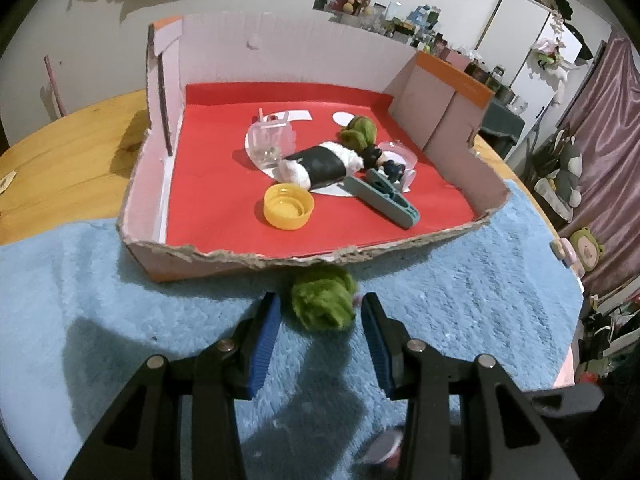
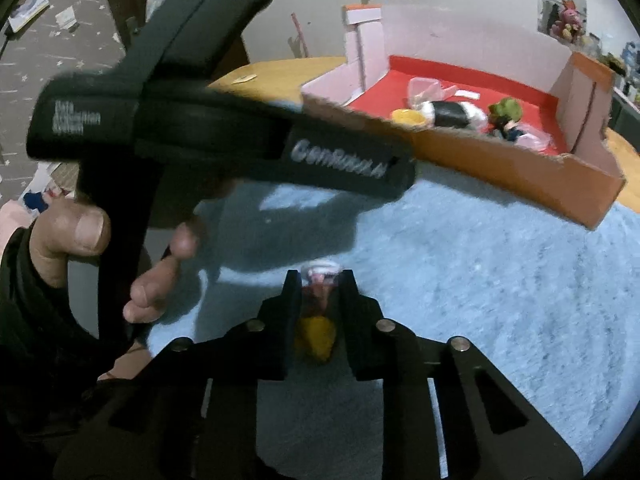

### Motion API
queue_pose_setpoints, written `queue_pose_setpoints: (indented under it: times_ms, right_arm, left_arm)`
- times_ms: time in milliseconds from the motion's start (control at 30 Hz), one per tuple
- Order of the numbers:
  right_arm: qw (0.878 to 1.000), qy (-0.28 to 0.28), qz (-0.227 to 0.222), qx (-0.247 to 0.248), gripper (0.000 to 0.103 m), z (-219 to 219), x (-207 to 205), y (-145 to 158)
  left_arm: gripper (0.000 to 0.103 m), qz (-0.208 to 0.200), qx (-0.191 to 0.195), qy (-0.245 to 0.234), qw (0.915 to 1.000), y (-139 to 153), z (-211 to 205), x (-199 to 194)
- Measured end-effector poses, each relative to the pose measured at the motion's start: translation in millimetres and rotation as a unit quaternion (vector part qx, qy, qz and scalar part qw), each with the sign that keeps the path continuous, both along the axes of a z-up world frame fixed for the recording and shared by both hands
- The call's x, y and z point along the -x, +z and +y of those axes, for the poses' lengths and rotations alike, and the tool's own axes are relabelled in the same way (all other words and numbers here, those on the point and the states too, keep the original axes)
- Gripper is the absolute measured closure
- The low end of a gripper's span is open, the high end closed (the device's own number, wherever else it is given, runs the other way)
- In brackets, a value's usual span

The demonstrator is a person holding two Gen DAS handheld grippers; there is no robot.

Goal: Organize objects
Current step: 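Grasp the green plush with the left gripper while the right gripper grasps the pink figurine, then carry the green plush with the left gripper while the right gripper carries the figurine into the box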

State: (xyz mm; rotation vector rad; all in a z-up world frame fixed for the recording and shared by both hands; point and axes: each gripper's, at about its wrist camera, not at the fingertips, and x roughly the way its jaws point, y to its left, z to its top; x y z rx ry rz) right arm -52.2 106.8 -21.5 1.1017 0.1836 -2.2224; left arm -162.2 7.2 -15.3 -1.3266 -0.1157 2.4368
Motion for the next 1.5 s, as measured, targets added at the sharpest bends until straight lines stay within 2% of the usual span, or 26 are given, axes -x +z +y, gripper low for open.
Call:
queue_pose_setpoints:
  times_ms: [200,433,600,700,767,867,1500]
  right_arm:
    - [0.998,-0.048,0.022,-0.03,0.085,21.8,24.7,3.0]
    - [0.995,-0.087,0.025,-0.028,0.085,42.9,50.3,1.7]
    - [0.996,-0.086,0.025,-0.026,0.085,40.7,58.0,0.3]
    - [0.996,-0.083,0.027,-0.028,0.085,39.6,59.0,0.3]
    - [0.996,-0.084,0.026,-0.025,0.086,40.4,59.3,0.6]
    - [0.996,-0.084,0.024,-0.019,0.086,41.7,59.8,0.9]
    - [0.996,-0.079,0.033,0.004,0.086,37.8,45.3,16.6]
  left_arm:
    - [0.059,0.002,-0.003,0.0,1.0,-0.7,-2.5,2.9]
    - [0.059,0.01,0.01,-0.004,0.9999,0.0,-0.2,1.1]
    - [0.059,0.018,0.018,0.0,0.9997,0.5,3.1,-0.5]
    - [0.065,0.02,0.022,0.005,0.9996,0.5,2.8,-1.6]
    - [0.071,0.016,0.009,0.006,0.9998,0.5,-0.9,-1.6]
    - [0.073,0.014,0.007,0.007,0.9999,0.6,-2.2,-3.0]
    - [0.075,0.024,0.0,0.013,0.9996,6.9,-7.4,-27.4]
